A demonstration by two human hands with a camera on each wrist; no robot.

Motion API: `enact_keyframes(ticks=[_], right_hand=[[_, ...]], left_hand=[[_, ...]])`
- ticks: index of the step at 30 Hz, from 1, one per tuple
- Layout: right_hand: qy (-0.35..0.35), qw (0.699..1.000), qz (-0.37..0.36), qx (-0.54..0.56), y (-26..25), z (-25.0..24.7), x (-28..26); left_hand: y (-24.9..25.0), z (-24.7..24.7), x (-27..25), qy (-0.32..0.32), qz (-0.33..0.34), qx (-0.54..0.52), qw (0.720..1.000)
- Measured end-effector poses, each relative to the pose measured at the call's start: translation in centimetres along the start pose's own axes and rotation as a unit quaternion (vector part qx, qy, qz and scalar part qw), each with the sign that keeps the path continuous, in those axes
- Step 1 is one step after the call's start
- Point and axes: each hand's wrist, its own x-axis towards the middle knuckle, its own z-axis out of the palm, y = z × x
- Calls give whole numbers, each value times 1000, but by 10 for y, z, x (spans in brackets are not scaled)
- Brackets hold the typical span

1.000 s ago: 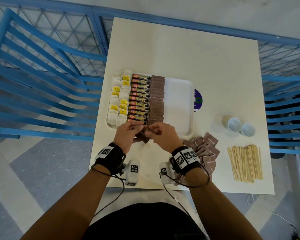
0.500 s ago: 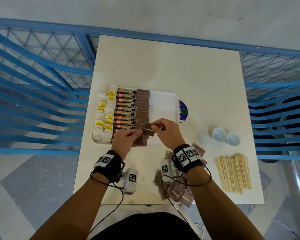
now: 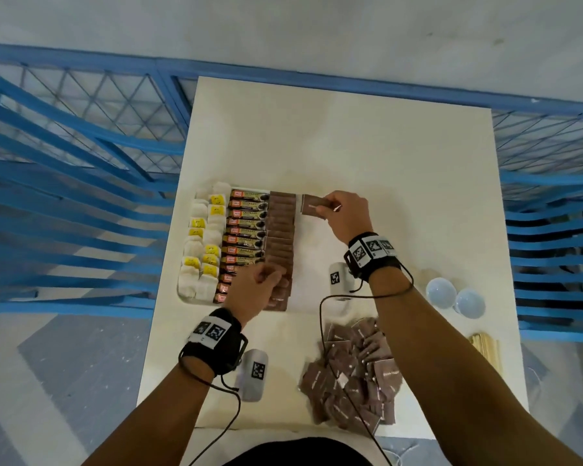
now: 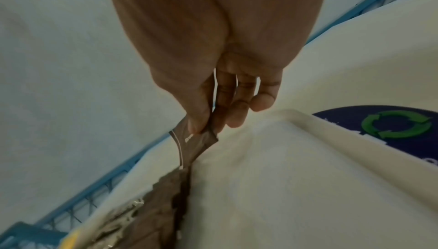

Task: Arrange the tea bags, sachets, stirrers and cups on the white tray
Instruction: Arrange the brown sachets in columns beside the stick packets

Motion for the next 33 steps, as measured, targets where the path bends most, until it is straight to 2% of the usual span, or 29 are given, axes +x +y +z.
enact_keyframes(ticks=[6, 11, 17, 33], right_hand=[[-18, 998, 11, -54, 12, 25, 24], [28, 999, 37, 4, 14, 36, 25], [33, 998, 49, 30, 14, 38, 27], [76, 994, 23, 73, 18, 42, 22]], left_hand=[[-19, 1, -5, -7, -5, 67, 998], [-22, 3, -10, -19, -4, 66, 998], [-18, 3, -8, -14, -8, 70, 997], [-17, 3, -9, -14, -10, 70, 997]])
